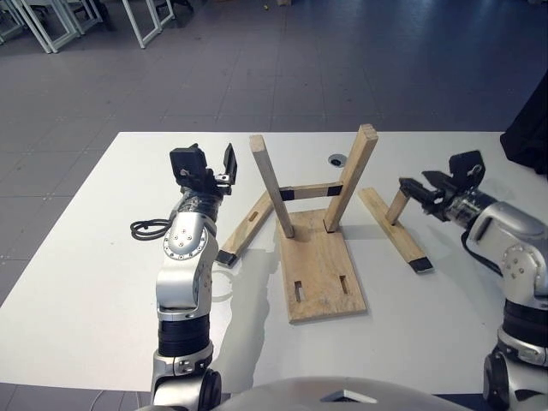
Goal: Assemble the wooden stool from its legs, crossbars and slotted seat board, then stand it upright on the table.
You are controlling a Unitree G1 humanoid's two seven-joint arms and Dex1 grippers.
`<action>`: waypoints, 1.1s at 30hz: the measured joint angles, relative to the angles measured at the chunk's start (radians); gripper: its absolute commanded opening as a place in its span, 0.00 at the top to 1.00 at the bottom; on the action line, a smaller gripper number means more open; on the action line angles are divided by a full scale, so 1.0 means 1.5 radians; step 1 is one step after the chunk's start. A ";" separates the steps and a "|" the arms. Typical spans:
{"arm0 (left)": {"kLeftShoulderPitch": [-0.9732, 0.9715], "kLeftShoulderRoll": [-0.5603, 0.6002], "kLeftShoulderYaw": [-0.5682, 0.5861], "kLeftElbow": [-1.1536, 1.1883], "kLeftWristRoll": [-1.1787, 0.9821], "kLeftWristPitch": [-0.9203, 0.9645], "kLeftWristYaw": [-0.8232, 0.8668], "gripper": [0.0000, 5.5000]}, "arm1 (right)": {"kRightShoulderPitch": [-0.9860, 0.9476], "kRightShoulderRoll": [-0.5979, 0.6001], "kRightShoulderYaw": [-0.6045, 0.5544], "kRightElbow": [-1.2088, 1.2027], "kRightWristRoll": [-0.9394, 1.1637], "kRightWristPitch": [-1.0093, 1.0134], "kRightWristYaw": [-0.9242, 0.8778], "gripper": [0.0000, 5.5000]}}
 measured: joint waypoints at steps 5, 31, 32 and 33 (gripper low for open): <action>0.001 0.000 -0.001 0.000 0.001 0.000 0.000 0.39 | -0.087 0.087 -0.045 0.003 0.008 -0.101 -0.074 0.61; 0.001 0.001 -0.002 0.003 0.000 -0.001 -0.001 0.39 | 0.191 0.105 -0.012 -0.137 0.010 -0.177 -0.108 0.41; 0.008 0.001 0.000 -0.004 0.001 -0.001 0.000 0.39 | 0.244 0.087 -0.009 -0.148 0.012 -0.156 -0.086 0.37; 0.017 -0.001 0.000 -0.011 0.002 -0.001 0.001 0.39 | 0.290 0.066 -0.002 -0.149 0.016 -0.140 -0.062 0.37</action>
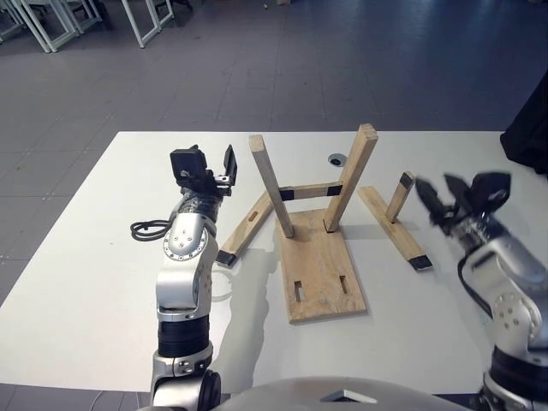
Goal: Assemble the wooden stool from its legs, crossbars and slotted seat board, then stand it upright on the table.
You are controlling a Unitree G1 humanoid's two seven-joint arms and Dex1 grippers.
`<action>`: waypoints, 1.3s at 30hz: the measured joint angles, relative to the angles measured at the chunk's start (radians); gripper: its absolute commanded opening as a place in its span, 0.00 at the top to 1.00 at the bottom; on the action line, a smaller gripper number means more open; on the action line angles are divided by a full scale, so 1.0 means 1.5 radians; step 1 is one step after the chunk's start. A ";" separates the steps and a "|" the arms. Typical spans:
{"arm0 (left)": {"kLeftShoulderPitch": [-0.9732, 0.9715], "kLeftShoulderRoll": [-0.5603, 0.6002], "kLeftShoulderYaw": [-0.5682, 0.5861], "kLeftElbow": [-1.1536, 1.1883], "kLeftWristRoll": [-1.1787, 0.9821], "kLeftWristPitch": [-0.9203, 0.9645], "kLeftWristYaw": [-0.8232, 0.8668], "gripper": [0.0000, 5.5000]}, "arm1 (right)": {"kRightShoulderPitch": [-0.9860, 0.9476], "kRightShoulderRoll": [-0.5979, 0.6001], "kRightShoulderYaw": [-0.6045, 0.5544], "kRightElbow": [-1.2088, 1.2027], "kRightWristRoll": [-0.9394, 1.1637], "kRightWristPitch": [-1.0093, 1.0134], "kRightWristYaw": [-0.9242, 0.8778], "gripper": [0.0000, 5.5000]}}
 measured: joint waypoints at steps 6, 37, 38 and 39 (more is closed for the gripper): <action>0.005 -0.004 -0.001 -0.004 0.001 0.001 0.007 0.39 | 0.024 -0.070 0.077 0.130 -0.078 -0.043 0.066 0.37; -0.160 0.289 0.229 0.089 -0.906 0.362 -0.398 0.21 | -0.311 -0.055 -0.097 0.106 0.400 0.082 0.085 0.64; -0.174 0.298 0.225 0.119 -0.966 0.395 -0.403 0.21 | -0.313 -0.047 -0.076 0.092 0.439 0.095 0.088 0.64; -0.200 0.314 0.211 0.163 -1.038 0.439 -0.407 0.21 | -0.322 -0.035 -0.043 0.075 0.484 0.113 0.090 0.64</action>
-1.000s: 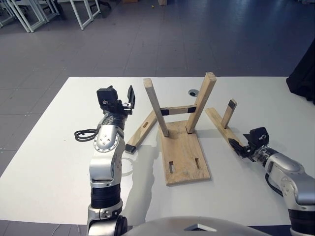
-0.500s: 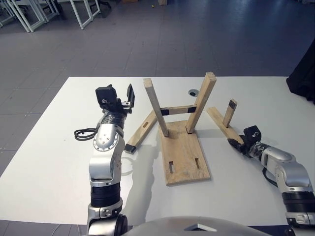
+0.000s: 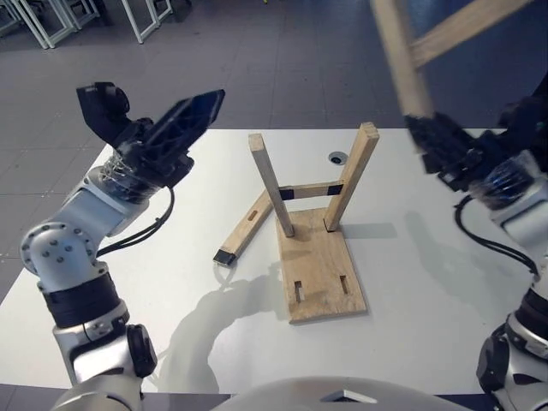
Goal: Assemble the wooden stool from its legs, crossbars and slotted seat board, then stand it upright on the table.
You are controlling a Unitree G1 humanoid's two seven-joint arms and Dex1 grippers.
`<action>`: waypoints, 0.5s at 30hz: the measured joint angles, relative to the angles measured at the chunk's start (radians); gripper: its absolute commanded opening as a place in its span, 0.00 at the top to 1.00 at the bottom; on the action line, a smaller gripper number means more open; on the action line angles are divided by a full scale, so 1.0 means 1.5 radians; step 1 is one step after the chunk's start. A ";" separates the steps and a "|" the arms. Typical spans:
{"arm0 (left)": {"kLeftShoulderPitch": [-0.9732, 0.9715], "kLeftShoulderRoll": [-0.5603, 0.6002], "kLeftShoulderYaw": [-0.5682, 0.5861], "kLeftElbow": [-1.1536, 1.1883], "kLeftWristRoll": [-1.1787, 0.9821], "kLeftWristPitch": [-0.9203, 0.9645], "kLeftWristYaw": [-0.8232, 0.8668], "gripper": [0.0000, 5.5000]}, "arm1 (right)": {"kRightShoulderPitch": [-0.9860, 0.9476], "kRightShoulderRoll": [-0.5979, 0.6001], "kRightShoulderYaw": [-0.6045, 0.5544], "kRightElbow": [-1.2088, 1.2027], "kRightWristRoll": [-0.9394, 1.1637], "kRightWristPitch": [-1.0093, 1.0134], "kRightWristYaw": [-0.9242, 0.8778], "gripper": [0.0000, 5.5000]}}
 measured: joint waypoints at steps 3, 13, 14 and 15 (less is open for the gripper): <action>-0.071 0.030 -0.051 0.076 -0.067 0.073 0.000 0.21 | -0.046 0.011 0.067 -0.024 0.063 0.018 -0.003 0.64; -0.084 0.027 -0.126 0.094 0.040 0.099 -0.050 0.21 | -0.055 0.015 0.152 -0.024 0.106 0.016 -0.047 0.64; -0.084 0.021 -0.129 0.094 0.044 0.100 -0.057 0.21 | -0.054 0.021 0.164 -0.027 0.108 0.015 -0.049 0.64; -0.084 0.017 -0.131 0.094 0.044 0.105 -0.067 0.24 | -0.052 0.025 0.176 -0.028 0.109 0.015 -0.051 0.64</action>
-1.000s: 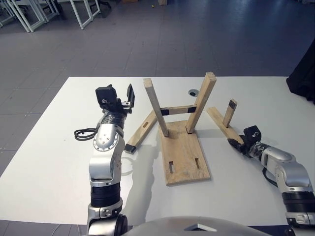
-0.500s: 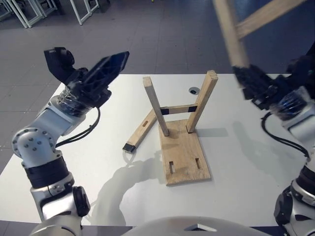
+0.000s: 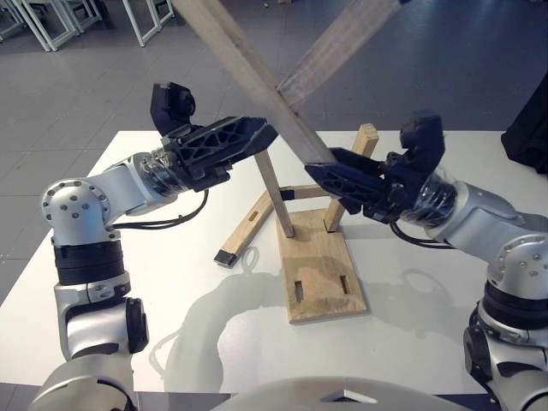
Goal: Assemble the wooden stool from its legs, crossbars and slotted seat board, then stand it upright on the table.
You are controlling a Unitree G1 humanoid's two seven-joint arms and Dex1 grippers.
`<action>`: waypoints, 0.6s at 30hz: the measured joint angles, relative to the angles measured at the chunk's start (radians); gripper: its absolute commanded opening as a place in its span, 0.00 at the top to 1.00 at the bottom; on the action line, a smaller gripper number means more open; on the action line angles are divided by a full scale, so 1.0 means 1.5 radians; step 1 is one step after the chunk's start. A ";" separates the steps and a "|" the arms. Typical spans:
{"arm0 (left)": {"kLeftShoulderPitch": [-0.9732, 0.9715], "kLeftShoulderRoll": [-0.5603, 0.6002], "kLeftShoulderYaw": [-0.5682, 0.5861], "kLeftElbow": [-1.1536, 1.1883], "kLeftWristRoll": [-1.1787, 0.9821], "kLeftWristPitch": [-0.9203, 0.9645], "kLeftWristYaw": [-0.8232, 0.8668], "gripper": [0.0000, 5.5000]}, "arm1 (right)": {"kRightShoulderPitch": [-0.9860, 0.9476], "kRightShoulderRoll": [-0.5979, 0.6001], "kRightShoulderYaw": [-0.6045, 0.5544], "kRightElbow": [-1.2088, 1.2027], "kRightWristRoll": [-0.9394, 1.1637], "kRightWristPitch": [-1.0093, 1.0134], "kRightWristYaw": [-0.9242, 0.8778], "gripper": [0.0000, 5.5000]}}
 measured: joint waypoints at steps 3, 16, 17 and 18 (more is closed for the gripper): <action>-0.005 -0.007 0.000 0.009 -0.025 0.020 -0.022 0.33 | 0.012 0.002 0.022 0.000 0.000 -0.001 0.001 0.64; 0.011 0.002 0.004 -0.023 -0.002 0.035 -0.056 0.56 | 0.012 -0.004 0.050 0.013 0.027 -0.008 0.029 0.47; 0.013 0.001 0.004 -0.027 0.003 0.030 -0.059 0.57 | 0.012 -0.005 0.044 0.017 0.043 -0.008 0.027 0.43; 0.017 -0.004 0.005 -0.029 0.010 0.023 -0.065 0.59 | 0.012 -0.013 0.031 0.021 0.065 -0.009 0.023 0.39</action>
